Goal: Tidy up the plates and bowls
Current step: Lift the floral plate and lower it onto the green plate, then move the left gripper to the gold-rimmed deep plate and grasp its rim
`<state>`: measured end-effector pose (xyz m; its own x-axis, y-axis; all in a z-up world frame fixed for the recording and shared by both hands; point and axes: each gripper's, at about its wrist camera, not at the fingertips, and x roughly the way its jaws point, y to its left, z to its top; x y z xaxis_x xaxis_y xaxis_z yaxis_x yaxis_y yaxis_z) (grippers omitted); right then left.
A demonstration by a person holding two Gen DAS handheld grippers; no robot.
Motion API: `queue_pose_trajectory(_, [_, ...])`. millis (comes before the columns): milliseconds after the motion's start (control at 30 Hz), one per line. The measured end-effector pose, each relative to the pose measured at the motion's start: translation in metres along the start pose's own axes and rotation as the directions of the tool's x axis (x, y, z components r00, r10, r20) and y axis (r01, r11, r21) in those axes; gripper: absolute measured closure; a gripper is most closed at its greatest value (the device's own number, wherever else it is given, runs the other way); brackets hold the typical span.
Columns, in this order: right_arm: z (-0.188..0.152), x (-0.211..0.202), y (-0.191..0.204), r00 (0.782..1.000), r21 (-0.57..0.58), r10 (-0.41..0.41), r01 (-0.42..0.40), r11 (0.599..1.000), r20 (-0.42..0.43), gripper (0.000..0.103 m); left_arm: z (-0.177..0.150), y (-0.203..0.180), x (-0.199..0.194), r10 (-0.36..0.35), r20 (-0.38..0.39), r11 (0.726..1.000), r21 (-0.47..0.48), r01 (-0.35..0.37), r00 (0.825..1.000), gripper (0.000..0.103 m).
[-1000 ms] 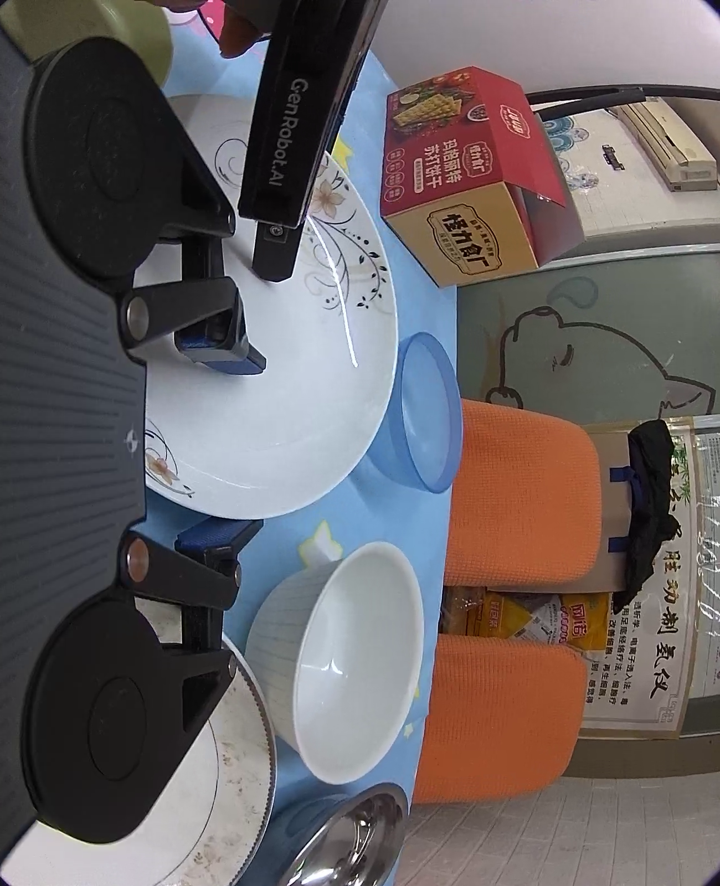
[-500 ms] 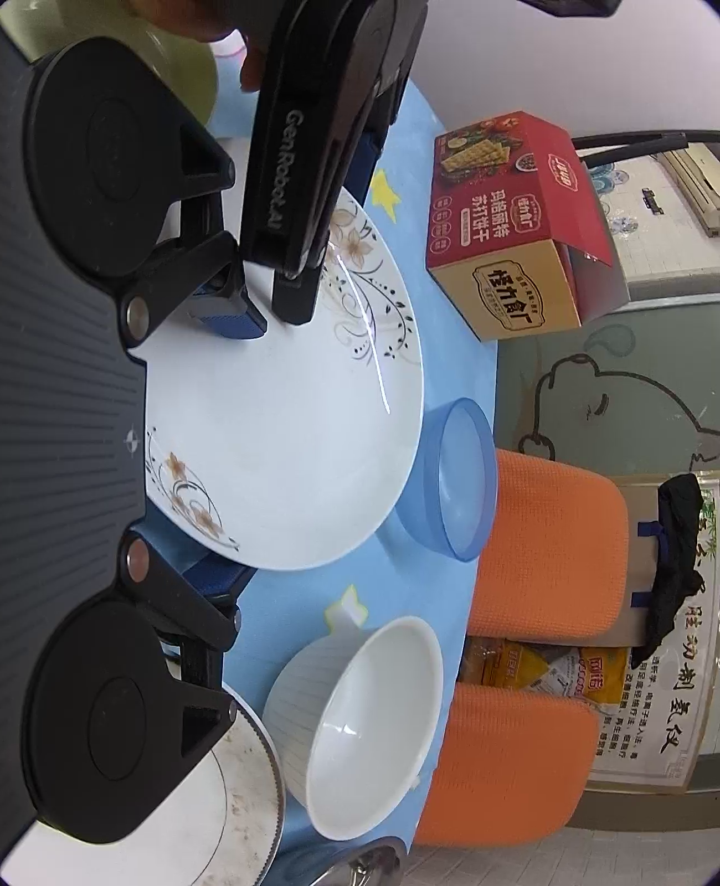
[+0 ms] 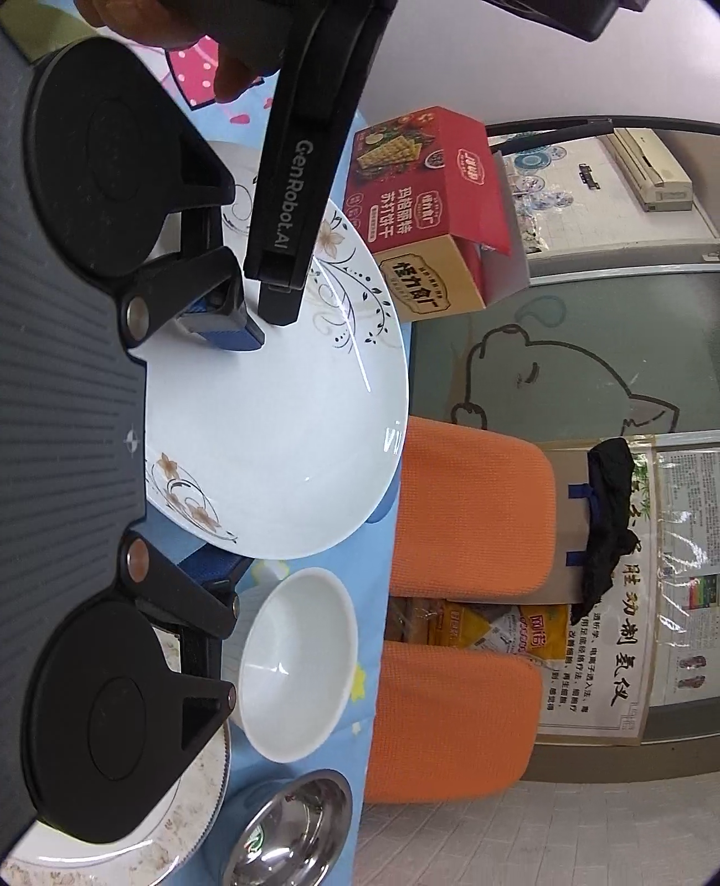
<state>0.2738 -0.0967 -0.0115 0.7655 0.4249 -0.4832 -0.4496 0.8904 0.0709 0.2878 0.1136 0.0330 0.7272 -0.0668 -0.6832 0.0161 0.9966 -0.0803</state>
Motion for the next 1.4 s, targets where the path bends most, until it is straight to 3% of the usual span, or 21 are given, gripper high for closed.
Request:
queue_pose_trajectory(167, [-0.011,-0.036,0.024,1.000,-0.028,0.030,-0.030,0.999,0.010,0.000,-0.025,0.007,-0.044,0.012,0.012,1.000,-0.012,-0.012,1.000,0.045])
queue_pose_trajectory(367, [-0.049,-0.076,0.062,0.995,-0.026,0.094,-0.095,0.995,-0.039,0.000,-0.090,0.024,-0.092,0.051,-0.025,0.997,-0.054,-0.052,0.998,0.045])
queue_pose_trajectory(600, [-0.083,-0.093,0.091,0.991,-0.037,0.104,-0.107,0.994,-0.086,0.000,-0.139,0.034,-0.112,0.068,-0.052,0.995,-0.069,-0.072,0.996,0.045])
queue_pose_trajectory(733, [-0.089,-0.088,0.092,0.992,-0.041,0.081,-0.085,0.996,-0.096,0.000,-0.146,0.035,-0.105,0.059,-0.056,0.996,-0.065,-0.063,0.997,0.045])
queue_pose_trajectory(867, [-0.093,-0.084,0.090,0.994,-0.043,0.065,-0.069,0.997,-0.088,0.000,-0.150,0.026,-0.105,0.083,0.001,0.997,-0.007,-0.083,0.997,0.042])
queue_pose_trajectory(1000, [-0.094,-0.096,0.083,0.997,0.002,0.066,-0.066,0.998,-0.035,0.000,-0.147,0.027,-0.115,0.112,0.059,0.994,-0.004,-0.112,0.992,0.035])
queue_pose_trajectory(1167, [-0.089,-0.115,0.068,0.998,0.057,0.043,-0.046,0.997,0.047,0.000,-0.137,0.032,-0.123,0.125,0.078,0.992,-0.043,-0.122,0.989,0.031])
queue_pose_trajectory(1400, [-0.094,-0.132,0.017,0.998,0.169,-0.015,0.006,0.986,0.054,0.000,-0.129,0.006,-0.120,0.046,0.058,0.999,-0.013,-0.045,0.997,0.031])
